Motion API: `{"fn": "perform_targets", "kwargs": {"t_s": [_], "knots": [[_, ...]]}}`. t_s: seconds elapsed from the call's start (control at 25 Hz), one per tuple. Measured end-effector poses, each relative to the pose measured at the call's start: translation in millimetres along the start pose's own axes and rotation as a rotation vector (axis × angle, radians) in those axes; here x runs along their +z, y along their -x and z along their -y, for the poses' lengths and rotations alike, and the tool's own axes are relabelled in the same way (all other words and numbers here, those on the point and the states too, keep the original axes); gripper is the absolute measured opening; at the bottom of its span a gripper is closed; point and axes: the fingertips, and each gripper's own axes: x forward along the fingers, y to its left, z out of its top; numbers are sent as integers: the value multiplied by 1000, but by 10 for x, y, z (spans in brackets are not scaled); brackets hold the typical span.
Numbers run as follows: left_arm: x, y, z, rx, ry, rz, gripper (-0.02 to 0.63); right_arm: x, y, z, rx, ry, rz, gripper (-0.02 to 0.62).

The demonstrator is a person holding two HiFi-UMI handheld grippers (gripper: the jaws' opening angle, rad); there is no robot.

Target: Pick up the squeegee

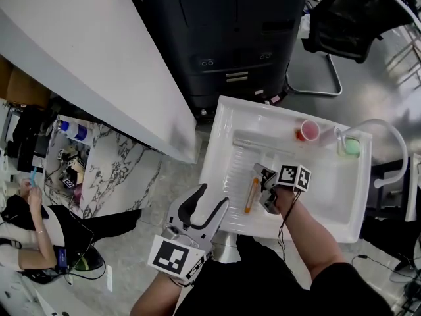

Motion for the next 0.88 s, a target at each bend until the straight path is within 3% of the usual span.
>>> {"fn": "perform_targets", "kwargs": {"t_s": [0.4, 0.88], "knots": [[34, 283, 51, -26, -13, 35, 225, -45, 229, -314, 25, 106, 68, 58], [125, 963, 99, -67, -25, 89, 224, -298, 733, -1114, 162, 155, 231, 56]]}}
